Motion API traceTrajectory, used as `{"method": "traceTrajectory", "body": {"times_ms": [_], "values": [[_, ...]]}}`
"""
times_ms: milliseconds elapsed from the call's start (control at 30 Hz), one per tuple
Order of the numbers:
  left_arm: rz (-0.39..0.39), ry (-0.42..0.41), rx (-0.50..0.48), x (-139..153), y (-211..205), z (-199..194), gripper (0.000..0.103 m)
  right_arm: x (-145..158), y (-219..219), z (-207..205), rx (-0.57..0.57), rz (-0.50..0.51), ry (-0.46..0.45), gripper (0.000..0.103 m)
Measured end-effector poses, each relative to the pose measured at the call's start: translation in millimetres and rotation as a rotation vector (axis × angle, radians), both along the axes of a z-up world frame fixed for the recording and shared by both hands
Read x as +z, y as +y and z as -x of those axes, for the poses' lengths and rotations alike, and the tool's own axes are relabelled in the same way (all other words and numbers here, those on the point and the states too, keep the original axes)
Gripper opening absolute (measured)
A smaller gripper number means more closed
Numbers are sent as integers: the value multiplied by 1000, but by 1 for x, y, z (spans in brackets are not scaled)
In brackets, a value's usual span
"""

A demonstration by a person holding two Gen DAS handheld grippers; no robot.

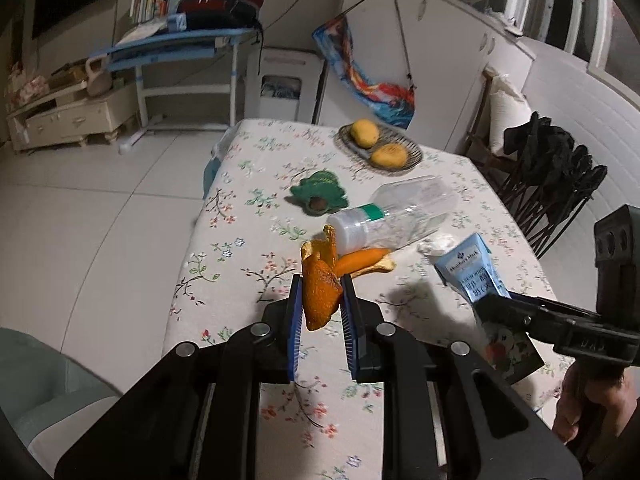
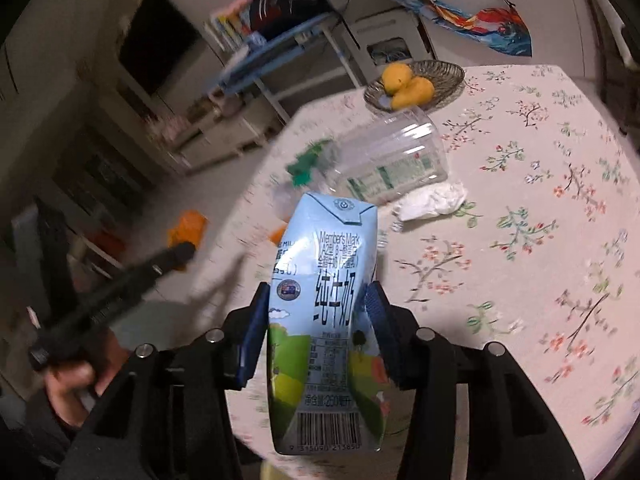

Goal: Collect trash
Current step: 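Lift the milk carton and orange peel and carry both toward the yellow basin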

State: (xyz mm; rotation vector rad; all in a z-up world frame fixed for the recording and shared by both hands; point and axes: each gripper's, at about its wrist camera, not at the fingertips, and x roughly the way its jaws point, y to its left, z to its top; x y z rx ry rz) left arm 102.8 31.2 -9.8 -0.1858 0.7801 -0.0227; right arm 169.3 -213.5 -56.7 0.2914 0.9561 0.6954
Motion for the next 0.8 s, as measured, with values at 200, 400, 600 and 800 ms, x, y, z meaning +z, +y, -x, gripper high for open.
{"method": "traceTrajectory", "body": {"times_ms": [200, 400, 600, 800], "values": [[3, -63, -27, 13, -11, 31, 18, 21, 3, 28, 20, -129, -67, 49], [24, -64, -40, 12, -15, 57, 18, 25, 2, 52, 18, -153, -87, 49], [30, -66, -46, 9, -18, 81, 18, 30, -3, 78, 9, -166, -122, 49], [43, -61, -50, 5, -18, 103, 18, 21, -11, 103, -14, -182, -109, 49]]}}
